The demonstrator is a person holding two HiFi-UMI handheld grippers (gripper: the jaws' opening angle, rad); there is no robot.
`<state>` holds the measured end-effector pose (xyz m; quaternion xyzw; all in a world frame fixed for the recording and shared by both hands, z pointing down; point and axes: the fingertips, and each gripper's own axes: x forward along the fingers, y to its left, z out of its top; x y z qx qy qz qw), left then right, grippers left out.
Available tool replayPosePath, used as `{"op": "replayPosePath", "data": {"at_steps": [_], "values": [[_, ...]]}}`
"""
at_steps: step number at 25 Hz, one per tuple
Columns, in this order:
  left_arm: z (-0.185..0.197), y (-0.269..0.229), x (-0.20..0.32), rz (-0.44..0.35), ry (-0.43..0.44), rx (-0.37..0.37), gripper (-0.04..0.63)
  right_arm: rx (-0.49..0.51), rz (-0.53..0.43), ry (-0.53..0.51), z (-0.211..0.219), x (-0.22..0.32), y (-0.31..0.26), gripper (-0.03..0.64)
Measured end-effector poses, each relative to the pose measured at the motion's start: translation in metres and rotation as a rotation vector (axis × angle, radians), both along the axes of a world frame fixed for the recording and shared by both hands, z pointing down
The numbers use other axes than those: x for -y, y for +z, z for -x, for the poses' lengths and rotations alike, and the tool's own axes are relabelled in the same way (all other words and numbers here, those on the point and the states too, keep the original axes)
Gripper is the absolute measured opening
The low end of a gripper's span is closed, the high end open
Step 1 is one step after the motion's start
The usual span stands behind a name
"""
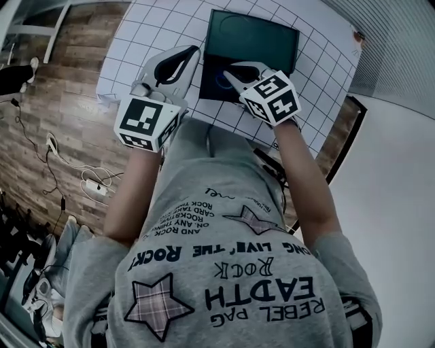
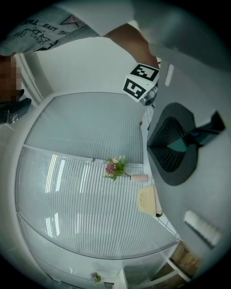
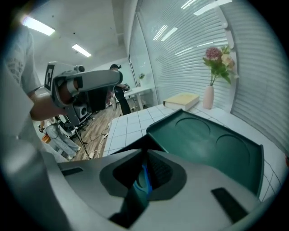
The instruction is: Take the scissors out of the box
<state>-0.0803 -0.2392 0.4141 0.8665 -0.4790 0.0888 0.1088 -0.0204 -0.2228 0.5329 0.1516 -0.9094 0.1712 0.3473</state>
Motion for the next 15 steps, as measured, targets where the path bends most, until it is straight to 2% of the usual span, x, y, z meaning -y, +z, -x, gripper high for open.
{"op": "replayPosePath", "data": {"at_steps": [8,13,15], "values": [[0.010,0.003,-0.008,0.015,-0.036,-0.010,0.005,-0.125,0.018,-0.105,0.007,-0.015,0.029,0.017],[0.016,0.004,-0.011,0.020,-0.049,-0.018,0.005,-0.199,-0.022,-0.140,0.007,-0.016,0.041,0.020],[0.016,0.005,-0.013,0.020,-0.050,-0.017,0.005,-0.219,-0.028,-0.153,0.008,-0.017,0.047,0.044]]}}
